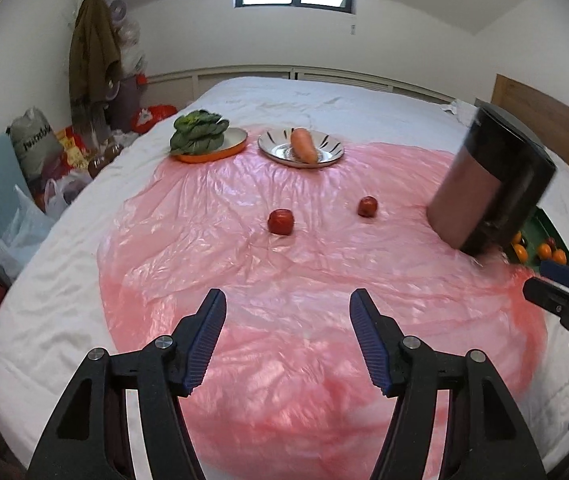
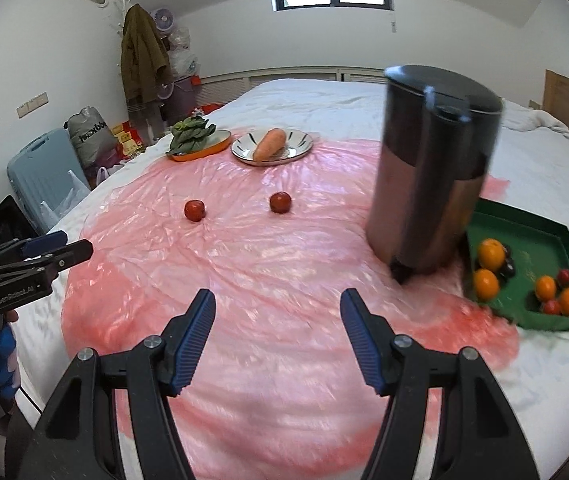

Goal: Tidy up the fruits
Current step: 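Withdraw both open tools from the tray back toward the fruits, then bring the left tool around a red apple while the right tool surrounds another apple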

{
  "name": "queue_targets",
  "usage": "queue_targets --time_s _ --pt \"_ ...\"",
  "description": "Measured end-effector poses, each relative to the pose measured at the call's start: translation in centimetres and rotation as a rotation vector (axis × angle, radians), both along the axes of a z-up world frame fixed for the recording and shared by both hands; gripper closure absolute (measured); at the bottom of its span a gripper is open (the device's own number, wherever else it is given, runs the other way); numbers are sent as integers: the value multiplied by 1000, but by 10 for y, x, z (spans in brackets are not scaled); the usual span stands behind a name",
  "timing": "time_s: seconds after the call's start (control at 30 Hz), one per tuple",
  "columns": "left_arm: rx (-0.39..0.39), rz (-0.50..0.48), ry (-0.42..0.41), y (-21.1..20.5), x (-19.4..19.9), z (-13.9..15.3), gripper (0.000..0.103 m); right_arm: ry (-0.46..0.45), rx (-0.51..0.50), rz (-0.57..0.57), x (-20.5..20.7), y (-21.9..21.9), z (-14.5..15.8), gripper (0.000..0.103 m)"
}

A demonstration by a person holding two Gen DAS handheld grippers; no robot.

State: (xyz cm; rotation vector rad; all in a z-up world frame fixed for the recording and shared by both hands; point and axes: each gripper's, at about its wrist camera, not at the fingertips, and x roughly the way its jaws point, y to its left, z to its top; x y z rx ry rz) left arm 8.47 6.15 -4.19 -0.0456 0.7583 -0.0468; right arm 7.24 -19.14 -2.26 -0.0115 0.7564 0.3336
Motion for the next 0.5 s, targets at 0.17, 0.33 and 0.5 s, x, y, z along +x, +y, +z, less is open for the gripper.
queue_targets --time_s 0.17,0.33,0.5 --pt "-66 7 19 13 35 -10 45 10 11 40 35 19 -7 8" --pt "-74 -5 34 13 84 -23 45 17 24 69 76 36 -14 8" --pt "-57 -8 55 11 123 -39 45 40 29 73 124 48 -31 8"
